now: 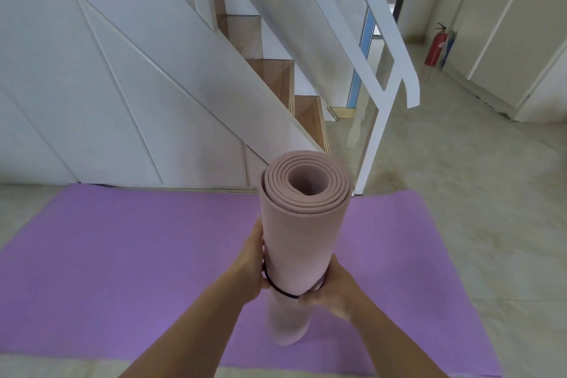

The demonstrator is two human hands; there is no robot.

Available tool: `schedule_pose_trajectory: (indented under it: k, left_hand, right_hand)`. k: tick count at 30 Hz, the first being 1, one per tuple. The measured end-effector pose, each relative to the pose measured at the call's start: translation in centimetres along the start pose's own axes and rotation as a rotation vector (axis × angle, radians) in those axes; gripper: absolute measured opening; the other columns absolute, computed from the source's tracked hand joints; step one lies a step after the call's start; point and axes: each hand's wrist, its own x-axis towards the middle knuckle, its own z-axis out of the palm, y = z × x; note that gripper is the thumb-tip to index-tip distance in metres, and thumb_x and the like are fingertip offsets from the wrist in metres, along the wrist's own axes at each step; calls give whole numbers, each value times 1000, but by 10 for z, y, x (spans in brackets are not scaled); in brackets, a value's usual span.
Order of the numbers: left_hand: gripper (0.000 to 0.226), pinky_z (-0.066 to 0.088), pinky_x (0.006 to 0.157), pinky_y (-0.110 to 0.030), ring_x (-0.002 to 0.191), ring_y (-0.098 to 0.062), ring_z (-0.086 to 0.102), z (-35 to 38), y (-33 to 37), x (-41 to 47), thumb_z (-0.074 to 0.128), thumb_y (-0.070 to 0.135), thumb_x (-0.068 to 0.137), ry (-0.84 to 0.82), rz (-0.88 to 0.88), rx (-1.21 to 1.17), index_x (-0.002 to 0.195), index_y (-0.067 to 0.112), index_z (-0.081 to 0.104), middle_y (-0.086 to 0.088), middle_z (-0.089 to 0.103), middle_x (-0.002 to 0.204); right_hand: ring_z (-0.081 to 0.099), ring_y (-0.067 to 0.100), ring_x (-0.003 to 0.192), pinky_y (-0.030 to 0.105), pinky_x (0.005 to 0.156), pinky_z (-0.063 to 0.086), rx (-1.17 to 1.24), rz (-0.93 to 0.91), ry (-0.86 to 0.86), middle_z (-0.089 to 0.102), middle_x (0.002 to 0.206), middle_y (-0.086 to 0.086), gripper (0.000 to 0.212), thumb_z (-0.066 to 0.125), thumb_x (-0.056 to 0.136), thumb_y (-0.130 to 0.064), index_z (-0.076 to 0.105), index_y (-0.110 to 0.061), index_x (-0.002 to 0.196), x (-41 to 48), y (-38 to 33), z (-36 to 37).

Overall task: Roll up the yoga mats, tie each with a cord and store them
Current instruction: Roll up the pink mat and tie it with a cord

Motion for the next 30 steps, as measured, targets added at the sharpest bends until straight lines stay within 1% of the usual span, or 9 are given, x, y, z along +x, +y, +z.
schedule_pose_trajectory:
  k: [4, 8, 11, 13, 15, 20, 24, 27, 30]
  left_hand:
    - [43, 35, 88, -38, 88, -10, 52, 5, 9, -13, 39, 58, 99, 58, 137, -43, 95, 26, 67, 8, 65, 101]
    - [54, 38, 104, -42, 103, -17, 62, 7, 54, -44, 39, 66, 94, 57, 350, -77, 102, 23, 72, 3, 73, 103]
    - [40, 42, 79, -29, 78, -7, 65, 24, 89, -73, 44, 50, 100, 37, 503, 71, 82, 22, 66, 11, 72, 73]
    - [41, 45, 73, -29, 76, -13, 64, 36, 99, -80, 47, 45, 101, 61, 549, 186, 76, 17, 63, 4, 71, 76]
    - [42, 49, 81, -36, 86, -21, 65, 44, 98, -79, 47, 45, 99, 114, 563, 234, 85, 11, 66, -5, 72, 90]
    - [40, 42, 77, -33, 92, -18, 60, 41, 92, -61, 40, 40, 101, 239, 626, 279, 112, 9, 63, -4, 66, 105]
    - [34, 43, 86, -33, 96, -18, 58, 31, 100, -65, 40, 36, 103, 198, 594, 267, 118, 12, 57, -4, 63, 110]
    - [45, 48, 98, -42, 108, -22, 59, 26, 102, -68, 42, 45, 101, 156, 519, 289, 134, 15, 49, -6, 61, 124]
    - [53, 48, 76, -34, 99, -18, 59, 20, 111, -66, 44, 50, 99, 109, 406, 263, 138, 15, 46, -7, 61, 124]
  right_hand:
    - [54, 9, 113, 25, 86, 51, 51, -53, -71, 57, 121, -12, 88, 79, 54, -18, 40, -28, 132, -14, -16, -13]
    - [57, 13, 113, 25, 88, 46, 347, -239, -37, 66, 115, -8, 70, 54, 61, -12, 53, -25, 130, -42, -70, -49]
    - [55, 4, 121, 29, 100, 43, 509, -421, 50, 61, 132, -15, 55, 51, 83, -23, 53, -29, 138, -58, -132, -68]
    - [56, 9, 117, 33, 101, 43, 413, -434, 178, 62, 127, -10, 35, 42, 100, -38, 58, -29, 130, -56, -163, -68]
    - [55, 13, 111, 37, 99, 42, 134, -451, 315, 60, 119, -7, 40, 34, 99, -50, 56, -26, 124, -51, -183, -62]
    - [46, 33, 125, 45, 99, 41, -522, -323, 468, 32, 149, 3, 56, 26, 101, -50, 32, -22, 149, -44, -185, -43]
    - [43, 35, 127, 45, 99, 40, -599, -309, 429, 25, 153, 4, 54, 29, 103, -44, 26, -20, 152, -42, -195, -42]
    - [41, 32, 131, 45, 107, 38, -567, -288, 326, 22, 155, 4, 55, 34, 103, -38, 24, -20, 153, -43, -198, -47]
    - [39, 30, 133, 44, 109, 37, -548, -270, 287, 21, 155, 3, 54, 36, 103, -36, 24, -20, 153, -31, -201, -52]
